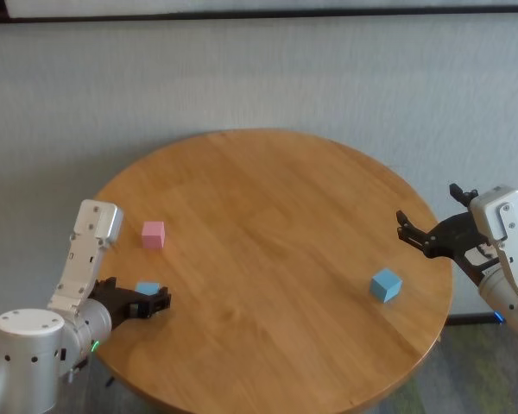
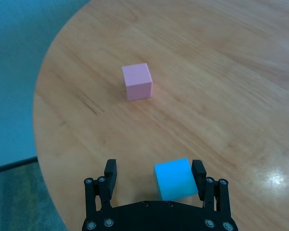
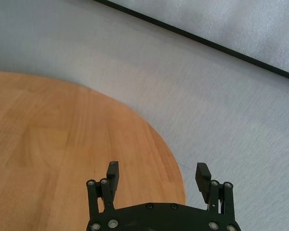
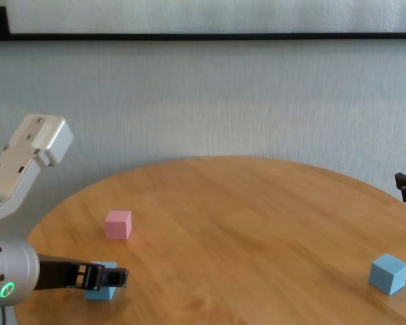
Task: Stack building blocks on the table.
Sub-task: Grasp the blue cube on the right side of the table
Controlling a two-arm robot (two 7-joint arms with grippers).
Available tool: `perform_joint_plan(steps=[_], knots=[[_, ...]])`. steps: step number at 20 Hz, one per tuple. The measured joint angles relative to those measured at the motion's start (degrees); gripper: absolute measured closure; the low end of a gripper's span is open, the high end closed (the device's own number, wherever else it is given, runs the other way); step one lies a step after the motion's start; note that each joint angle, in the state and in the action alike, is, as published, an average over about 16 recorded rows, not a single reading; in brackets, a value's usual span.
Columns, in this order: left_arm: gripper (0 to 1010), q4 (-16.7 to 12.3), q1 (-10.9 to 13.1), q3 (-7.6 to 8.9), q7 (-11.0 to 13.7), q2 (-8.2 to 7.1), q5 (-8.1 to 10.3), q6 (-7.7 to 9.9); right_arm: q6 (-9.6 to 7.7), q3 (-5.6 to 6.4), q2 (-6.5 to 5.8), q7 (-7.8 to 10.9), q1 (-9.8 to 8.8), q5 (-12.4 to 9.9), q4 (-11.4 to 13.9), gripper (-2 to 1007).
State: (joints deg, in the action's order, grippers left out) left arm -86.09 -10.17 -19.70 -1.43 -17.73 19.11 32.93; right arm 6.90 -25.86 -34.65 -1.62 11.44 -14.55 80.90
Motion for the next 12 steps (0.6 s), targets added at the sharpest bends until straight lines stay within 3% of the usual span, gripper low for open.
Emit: perform_joint_plan(steps=[12], knots=[[36,0.82,-0.4,-0.54,-0.53,-0.06,-2.21,-0.55,0.0,0.0,0.0,0.0,0.0,0.0,0.0,0]])
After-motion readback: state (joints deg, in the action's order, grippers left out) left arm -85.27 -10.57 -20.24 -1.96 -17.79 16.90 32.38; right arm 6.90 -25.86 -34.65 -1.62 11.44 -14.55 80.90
